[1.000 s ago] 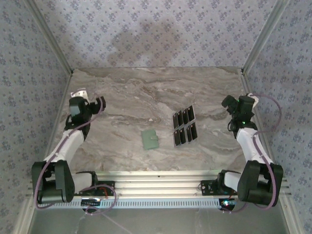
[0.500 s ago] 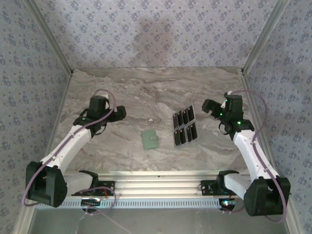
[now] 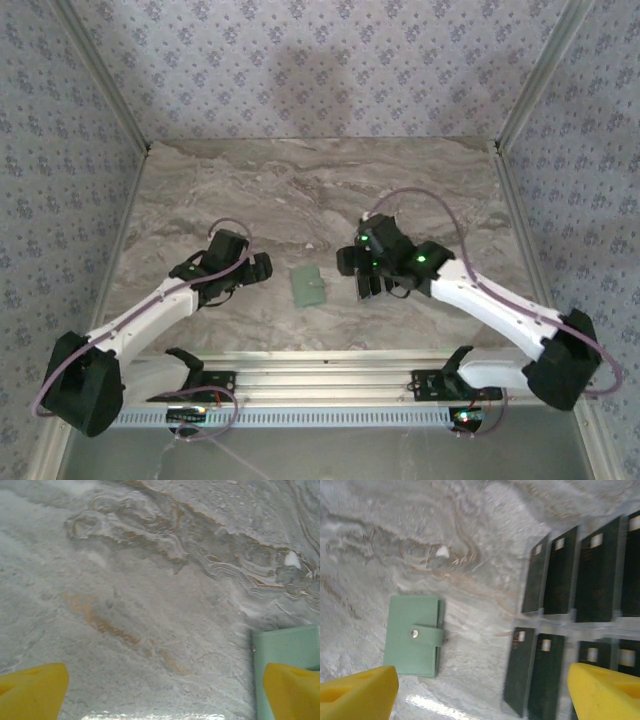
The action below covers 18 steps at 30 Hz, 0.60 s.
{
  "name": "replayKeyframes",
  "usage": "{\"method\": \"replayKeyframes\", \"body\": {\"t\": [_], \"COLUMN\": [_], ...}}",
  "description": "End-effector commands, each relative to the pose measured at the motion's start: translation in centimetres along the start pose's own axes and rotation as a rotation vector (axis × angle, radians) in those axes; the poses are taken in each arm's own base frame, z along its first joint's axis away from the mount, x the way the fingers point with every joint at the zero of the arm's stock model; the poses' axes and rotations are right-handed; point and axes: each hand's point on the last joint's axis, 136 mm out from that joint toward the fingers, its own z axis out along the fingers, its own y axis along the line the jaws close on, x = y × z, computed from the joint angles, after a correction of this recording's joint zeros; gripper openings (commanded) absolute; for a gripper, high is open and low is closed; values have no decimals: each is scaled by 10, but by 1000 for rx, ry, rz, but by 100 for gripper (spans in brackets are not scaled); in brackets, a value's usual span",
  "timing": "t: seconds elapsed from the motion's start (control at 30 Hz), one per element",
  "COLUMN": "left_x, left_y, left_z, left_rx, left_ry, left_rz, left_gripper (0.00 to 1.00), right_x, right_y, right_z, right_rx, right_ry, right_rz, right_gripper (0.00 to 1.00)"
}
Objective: Put the credit cards into the card holder
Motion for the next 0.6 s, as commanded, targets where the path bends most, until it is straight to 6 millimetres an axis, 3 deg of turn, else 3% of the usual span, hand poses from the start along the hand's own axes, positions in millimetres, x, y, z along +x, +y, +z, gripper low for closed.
{"method": "replayKeyframes", "body": {"t": [0.0,0.17,0.4,0.57], "left_x": [-15,-27,-32,-29], "left_y": [5,18,21,23], "left_z": [-12,-10,-2,1], "left_rx": [-19,-17,2,-1], "left_ry": [-77,-83,-44,-37], "left_rz": [-65,-152,-174,-167], "left_gripper": [99,100,100,100], "right_x": [8,14,28,37], "right_y": [10,38,58,70], "right_z": [16,49,93,109], "right_rx": [80,133,227,254], "right_ry": [54,135,236,275], "right_rz": [2,-44,-124,-181], "right_gripper": [86,81,73,69]}}
